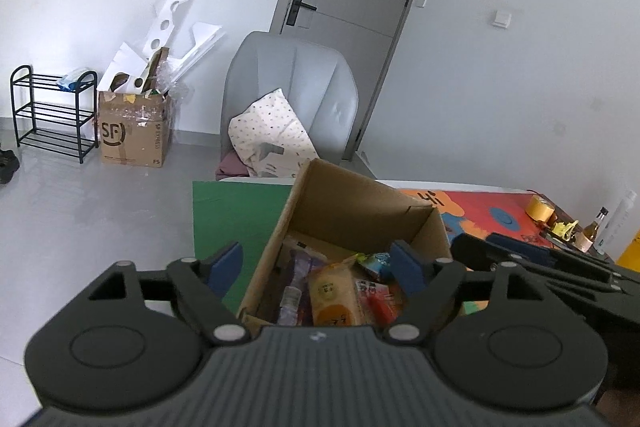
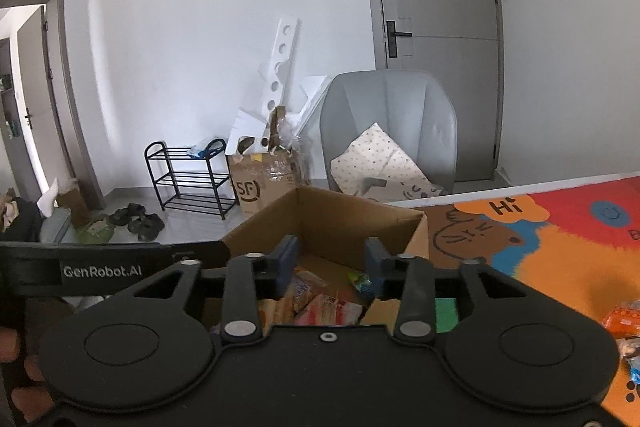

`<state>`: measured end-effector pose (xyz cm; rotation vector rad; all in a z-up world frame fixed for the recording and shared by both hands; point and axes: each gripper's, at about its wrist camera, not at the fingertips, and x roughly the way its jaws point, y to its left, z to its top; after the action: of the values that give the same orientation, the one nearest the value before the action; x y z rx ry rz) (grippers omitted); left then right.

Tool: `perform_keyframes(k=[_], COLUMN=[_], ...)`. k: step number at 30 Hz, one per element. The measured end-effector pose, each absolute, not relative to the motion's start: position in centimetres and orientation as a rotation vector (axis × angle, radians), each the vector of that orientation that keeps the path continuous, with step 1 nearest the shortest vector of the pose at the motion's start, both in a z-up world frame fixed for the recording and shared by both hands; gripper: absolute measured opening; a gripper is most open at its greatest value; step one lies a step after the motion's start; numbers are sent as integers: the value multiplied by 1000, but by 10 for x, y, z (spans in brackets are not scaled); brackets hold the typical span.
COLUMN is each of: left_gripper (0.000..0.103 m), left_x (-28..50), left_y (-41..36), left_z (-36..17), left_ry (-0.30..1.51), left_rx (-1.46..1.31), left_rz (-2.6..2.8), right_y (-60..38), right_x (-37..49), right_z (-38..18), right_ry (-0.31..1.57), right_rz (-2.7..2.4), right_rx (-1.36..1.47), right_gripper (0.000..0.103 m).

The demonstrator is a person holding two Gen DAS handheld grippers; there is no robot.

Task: Organize snacks
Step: 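Carry the red bar and bread packet to the box and release both inside, then move both open tools back over the remaining snacks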

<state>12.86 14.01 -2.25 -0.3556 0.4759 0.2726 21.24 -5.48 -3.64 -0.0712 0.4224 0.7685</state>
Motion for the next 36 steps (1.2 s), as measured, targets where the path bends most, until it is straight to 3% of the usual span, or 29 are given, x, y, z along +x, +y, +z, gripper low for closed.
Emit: perform_keyframes(k=[2, 4, 7, 15, 21, 36], left_gripper=[85, 87, 91, 95, 98, 98], left_x=[129, 129, 131, 139, 144, 162], left_y=[137, 132, 123, 96, 72, 9], left_z=[-23, -22, -21, -20, -22, -27], left_ry=[475, 475, 473, 483, 491, 537], left_rx=[-348, -337, -320, -294, -271, -209], left_rz=[276, 279, 277, 236, 205, 124], right_y=[-60, -66, -79, -118, -145, -223], right_x=[212, 211, 210, 214, 214, 219], right_z=[-37, -36, -37, -41, -44, -55], right_ry=[429, 426, 418, 448, 442, 454], right_rz=[744, 711, 662, 567, 499, 384], right_rx=[-72, -64, -60, -20, 8, 112], right_gripper=[55, 73, 83, 91, 103, 103])
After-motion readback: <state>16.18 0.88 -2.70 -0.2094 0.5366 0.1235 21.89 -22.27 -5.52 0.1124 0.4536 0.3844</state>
